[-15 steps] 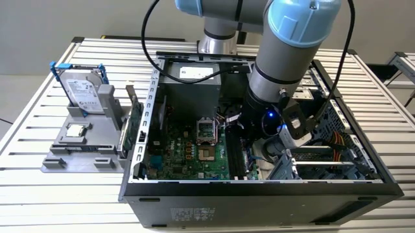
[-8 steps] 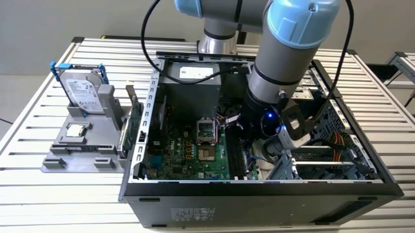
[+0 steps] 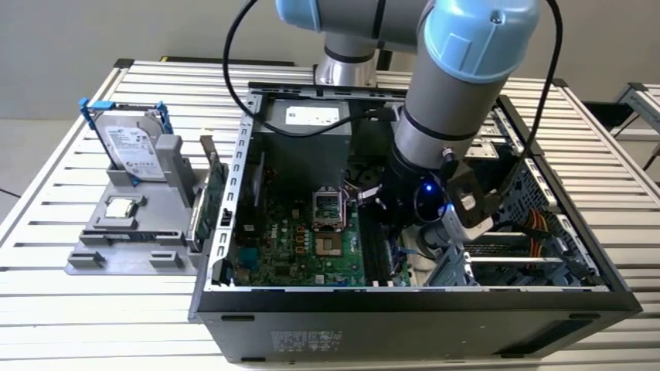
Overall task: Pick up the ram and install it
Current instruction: 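Insert the ram into the slot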
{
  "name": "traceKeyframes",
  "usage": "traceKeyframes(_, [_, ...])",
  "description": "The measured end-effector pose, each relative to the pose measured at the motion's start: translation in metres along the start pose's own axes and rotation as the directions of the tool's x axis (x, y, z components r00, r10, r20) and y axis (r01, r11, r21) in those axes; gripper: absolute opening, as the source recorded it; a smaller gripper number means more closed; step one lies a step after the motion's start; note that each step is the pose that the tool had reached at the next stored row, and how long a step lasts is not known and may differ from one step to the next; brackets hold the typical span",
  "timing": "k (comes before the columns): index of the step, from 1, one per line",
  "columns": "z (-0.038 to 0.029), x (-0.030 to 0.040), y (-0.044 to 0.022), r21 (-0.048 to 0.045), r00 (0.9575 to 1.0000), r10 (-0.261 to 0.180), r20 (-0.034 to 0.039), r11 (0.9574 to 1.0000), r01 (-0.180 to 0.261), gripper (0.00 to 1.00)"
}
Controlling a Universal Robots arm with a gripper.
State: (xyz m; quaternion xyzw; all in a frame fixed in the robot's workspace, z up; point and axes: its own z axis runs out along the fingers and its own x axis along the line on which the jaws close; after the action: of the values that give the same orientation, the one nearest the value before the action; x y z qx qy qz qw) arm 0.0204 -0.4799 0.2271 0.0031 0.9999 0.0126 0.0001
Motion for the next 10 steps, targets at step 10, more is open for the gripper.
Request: traceKeyframes(10, [0.0026, 0.0033, -0.0019, 0.0, 1.0, -0.005, -0.0001, 1.0, 0.005, 0.0])
